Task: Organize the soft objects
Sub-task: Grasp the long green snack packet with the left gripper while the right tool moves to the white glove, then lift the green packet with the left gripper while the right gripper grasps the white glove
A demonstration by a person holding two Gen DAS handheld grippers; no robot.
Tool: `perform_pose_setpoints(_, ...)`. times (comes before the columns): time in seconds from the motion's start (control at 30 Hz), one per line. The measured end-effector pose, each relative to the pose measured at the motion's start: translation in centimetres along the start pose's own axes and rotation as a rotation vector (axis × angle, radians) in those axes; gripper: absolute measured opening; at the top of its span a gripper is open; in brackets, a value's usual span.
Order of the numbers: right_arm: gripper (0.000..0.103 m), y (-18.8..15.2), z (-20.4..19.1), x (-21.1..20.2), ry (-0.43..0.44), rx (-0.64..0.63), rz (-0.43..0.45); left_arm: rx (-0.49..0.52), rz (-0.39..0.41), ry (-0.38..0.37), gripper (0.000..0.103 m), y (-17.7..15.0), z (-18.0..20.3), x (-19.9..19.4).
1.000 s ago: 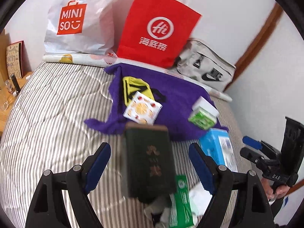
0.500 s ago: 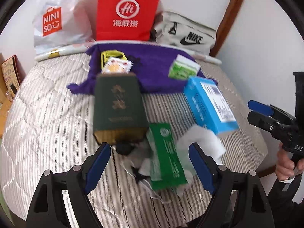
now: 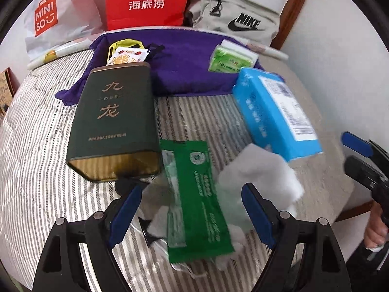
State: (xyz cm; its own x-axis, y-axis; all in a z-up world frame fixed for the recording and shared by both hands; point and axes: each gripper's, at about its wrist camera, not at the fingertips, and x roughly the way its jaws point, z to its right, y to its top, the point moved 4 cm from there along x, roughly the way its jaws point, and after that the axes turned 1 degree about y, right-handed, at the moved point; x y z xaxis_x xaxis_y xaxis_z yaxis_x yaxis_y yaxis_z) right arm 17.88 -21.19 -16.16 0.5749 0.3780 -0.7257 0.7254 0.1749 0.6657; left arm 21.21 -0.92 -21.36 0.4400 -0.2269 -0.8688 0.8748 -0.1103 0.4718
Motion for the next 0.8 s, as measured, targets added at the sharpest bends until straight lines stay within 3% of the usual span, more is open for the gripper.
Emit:
perform_pose_setpoints(0.2, 0.073, -1.1, 0.5, 0.9, 0.009, 0.031, -0.030, 0.022, -0.044, 0.000, 0.082, 0.1, 0.6, 2.0)
perform_pose_setpoints(0.23, 0.073, -1.3, 0.6, 1.1, 0.008, 0.034, -0.036, 0.031, -0.036, 0.003, 0.079, 0.2, 0.8, 2.1)
perform_pose_setpoints(0.33, 0.073, -1.5, 0.6, 1.4, 0.010, 0.038, -0.048, 0.061, -0.036, 0.015, 0.049, 0.2, 1.1, 2.4)
perform_pose_setpoints(0.4, 0.073, -1.6, 0.6, 1.6, 0.010, 0.041, -0.055, 0.068, -0.036, 0.018, 0.041, 0.2, 1.0, 2.4)
perform_pose_setpoints(0.63, 0.073, -2.1, 0.0, 2.3, 0.017, 0.047, -0.081, 0.035, 0.017, -0.041, 0.038, 0.2, 0.2, 0.1)
perform_pose_setpoints(0.8, 0.073, -2.3, -1.1, 2.3, 0.022, 0.030, -0.088, 0.052, 0.037, -0.039, 0.038, -0.3, 0.1, -1.9)
